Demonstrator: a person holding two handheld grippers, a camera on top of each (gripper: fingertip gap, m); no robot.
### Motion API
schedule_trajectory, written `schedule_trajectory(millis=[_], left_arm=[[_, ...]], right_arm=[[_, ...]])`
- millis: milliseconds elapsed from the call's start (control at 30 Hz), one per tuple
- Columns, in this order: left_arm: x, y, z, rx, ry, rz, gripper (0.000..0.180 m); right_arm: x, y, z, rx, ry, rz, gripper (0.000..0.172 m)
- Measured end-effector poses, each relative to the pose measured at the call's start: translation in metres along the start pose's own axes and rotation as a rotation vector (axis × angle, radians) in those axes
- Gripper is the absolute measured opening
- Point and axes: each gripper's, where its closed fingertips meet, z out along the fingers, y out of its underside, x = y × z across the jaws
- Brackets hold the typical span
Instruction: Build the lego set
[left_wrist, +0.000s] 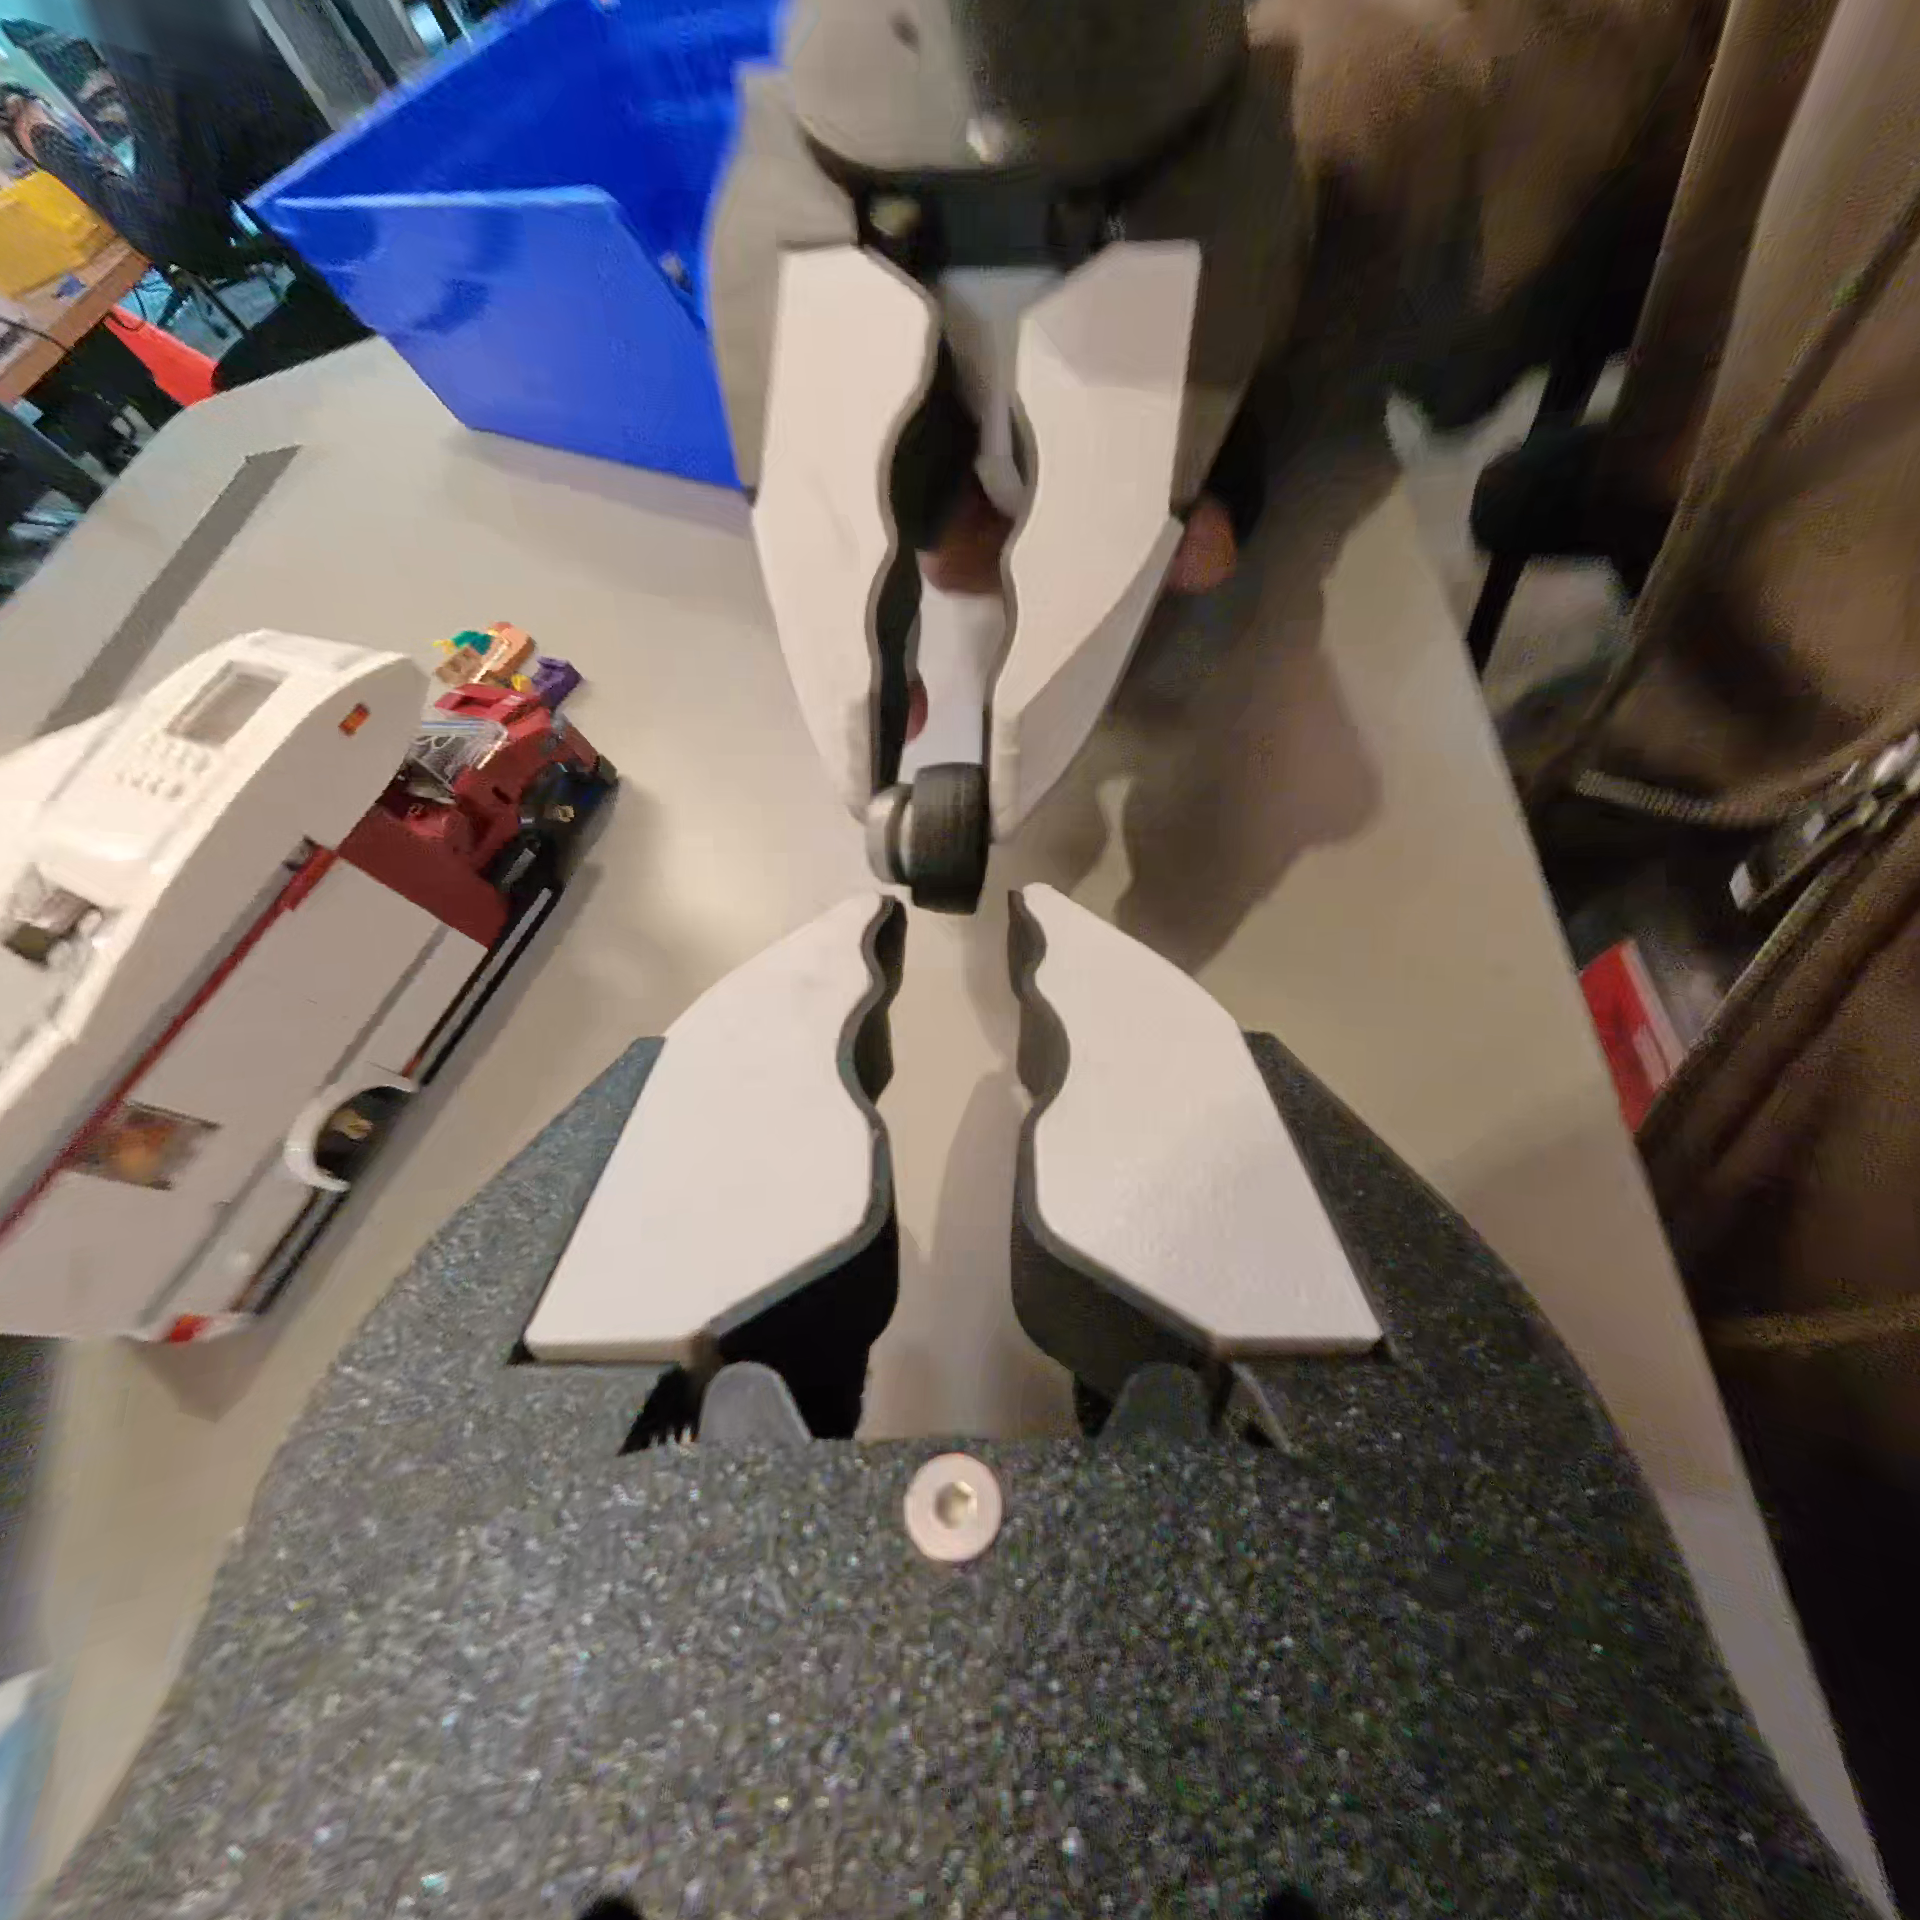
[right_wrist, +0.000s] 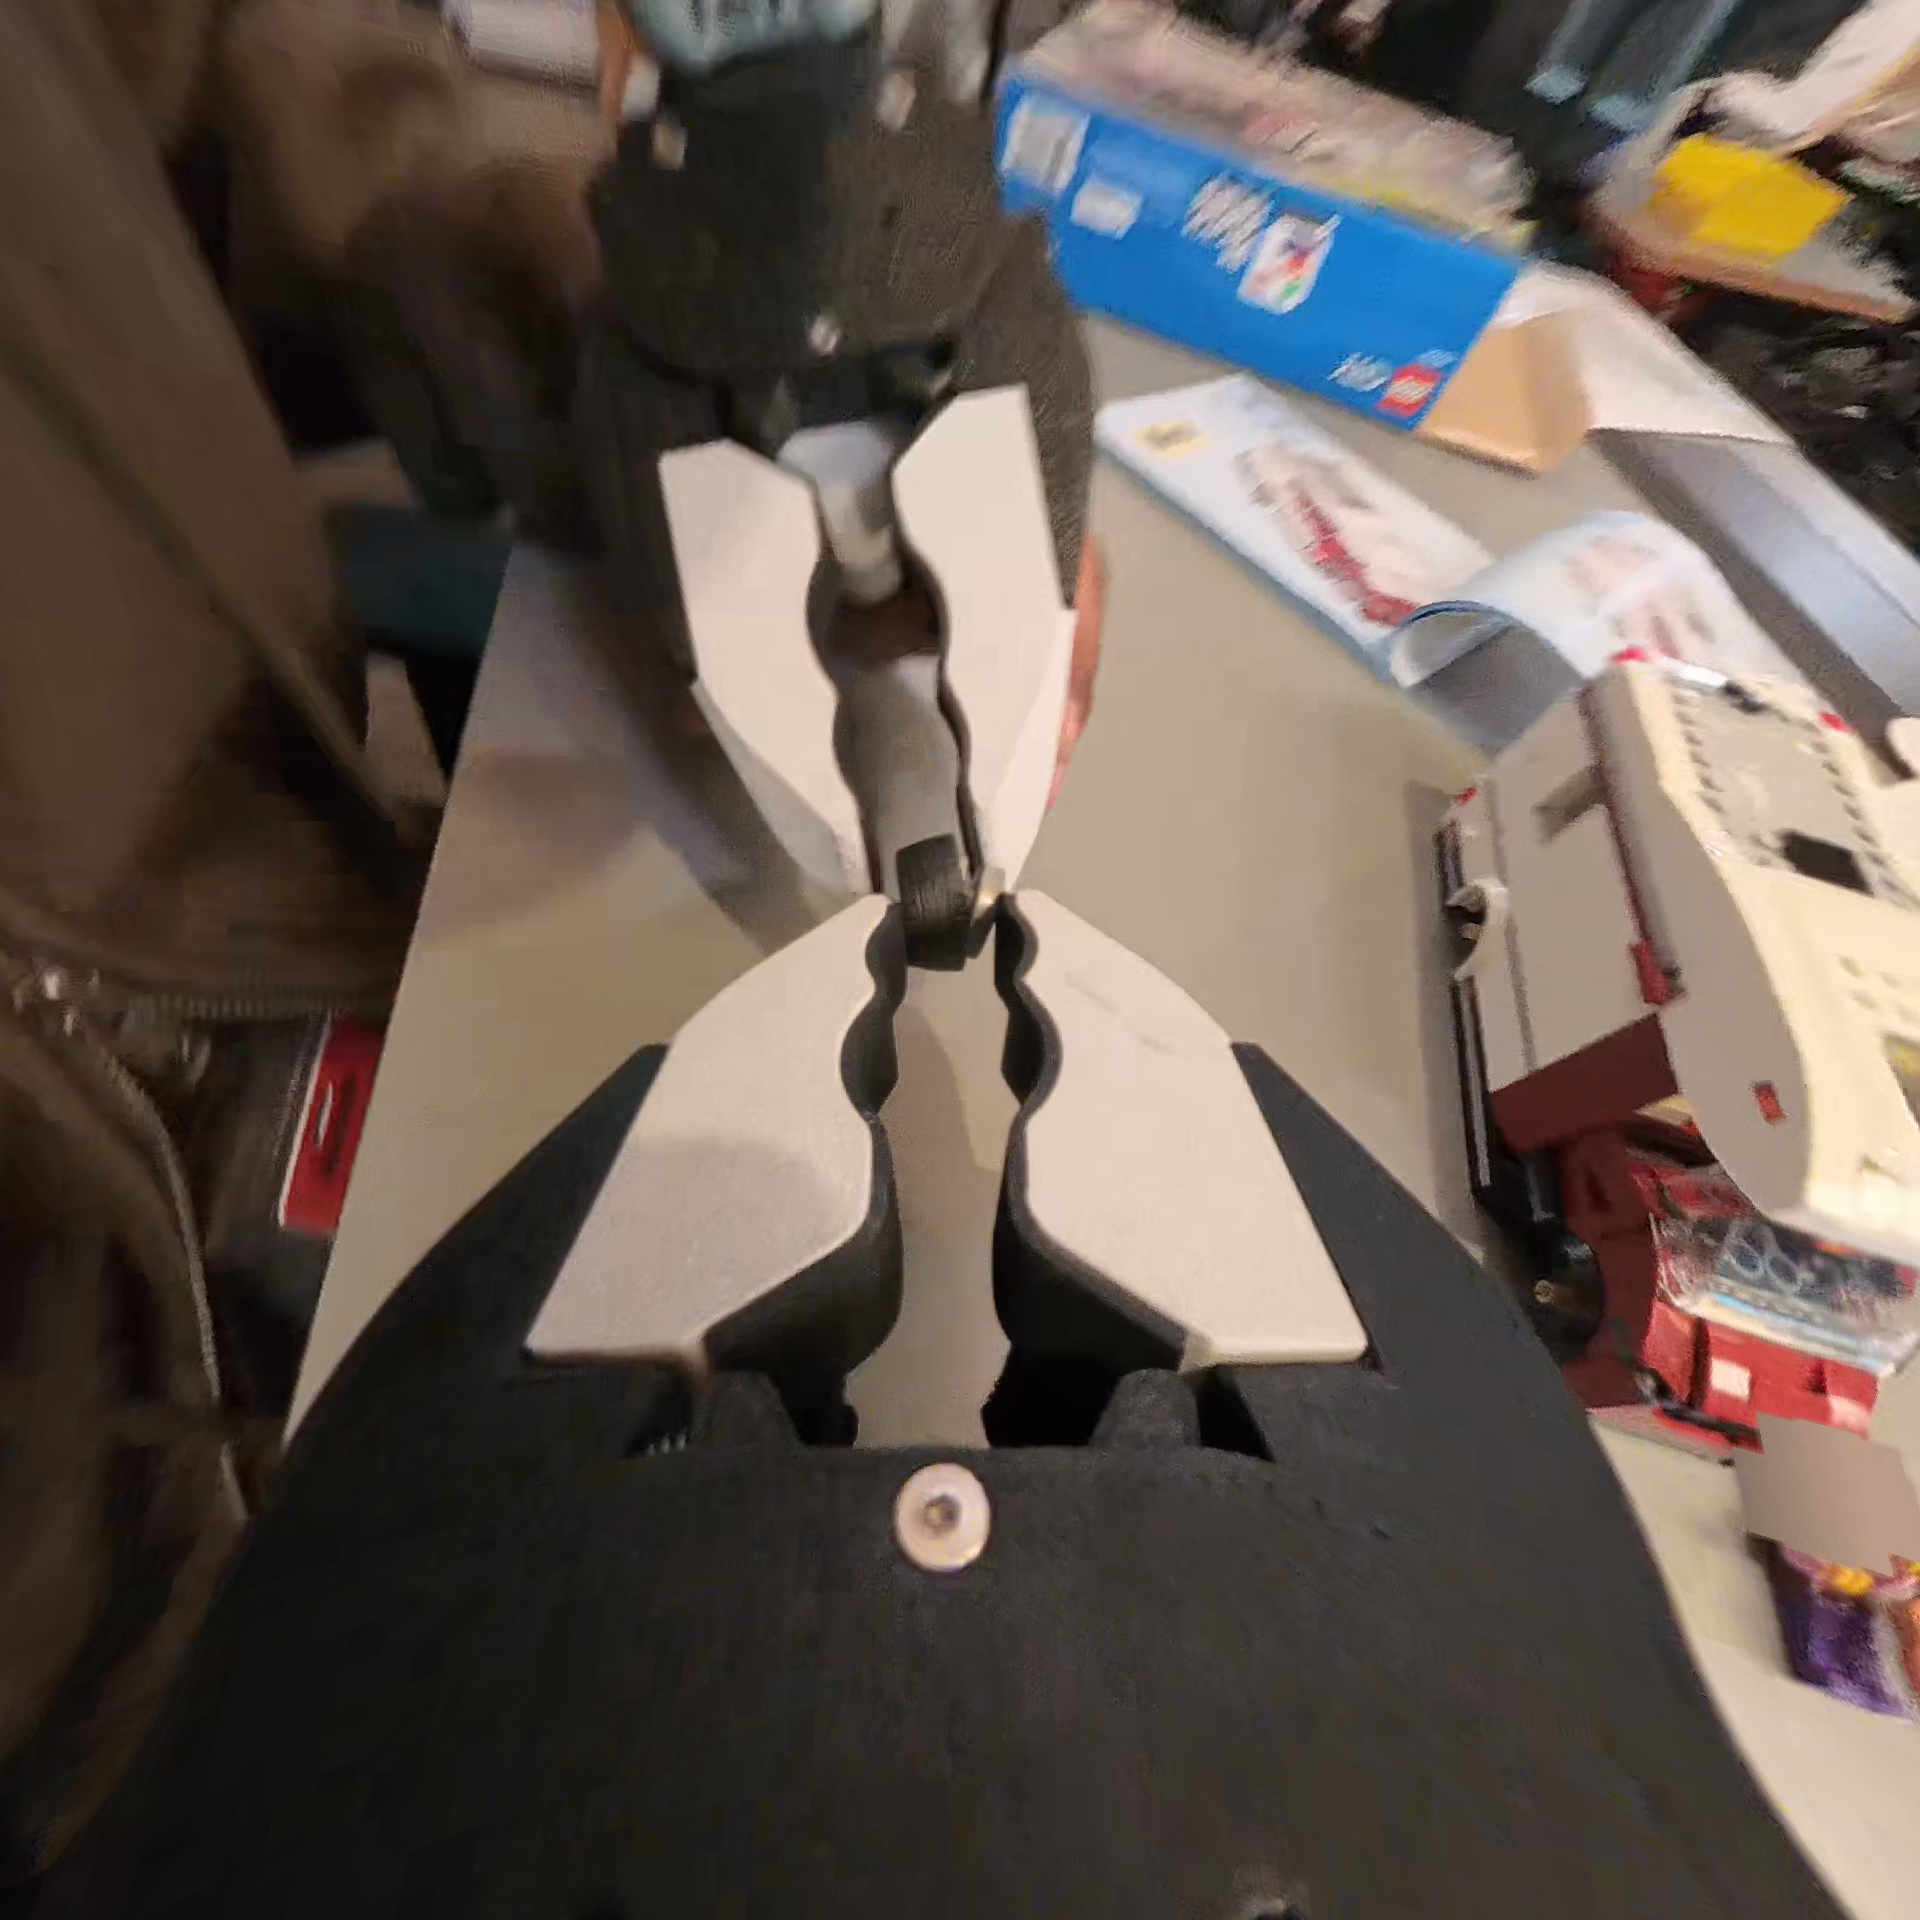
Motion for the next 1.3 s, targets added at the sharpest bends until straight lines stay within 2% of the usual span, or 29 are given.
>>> schedule_trajectory(millis=[167, 333, 600, 733, 867, 1100, 1300], left_arm=[[-0.018, -0.018, -0.007, 0.17, 0.025, -0.223, 0.021], [-0.02, -0.037, -0.017, 0.332, 0.128, -0.358, 0.018], [-0.013, -0.046, -0.025, 0.421, 0.227, -0.389, 0.016], [-0.013, -0.04, -0.021, 0.357, 0.216, -0.39, 0.015], [-0.012, -0.027, -0.015, 0.217, 0.148, -0.339, 0.015], [-0.01, -0.005, -0.005, -0.083, 0.018, -0.143, 0.015], [-0.011, -0.003, -0.007, -0.177, -0.082, 0.063, 0.015]], right_arm=[[0.019, -0.026, -0.007, 0.237, 0.047, 0.235, 0.016], [0.02, -0.041, -0.008, 0.372, 0.017, 0.337, 0.016], [0.011, -0.051, -0.012, 0.453, -0.103, 0.371, 0.016], [0.011, -0.046, -0.011, 0.389, -0.065, 0.293, 0.017], [0.012, -0.033, -0.007, 0.227, 0.054, 0.09, 0.018], [0.011, -0.014, 0.003, -0.052, 0.128, -0.253, 0.018], [0.009, -0.012, 0.005, -0.09, 0.107, -0.32, 0.017]])
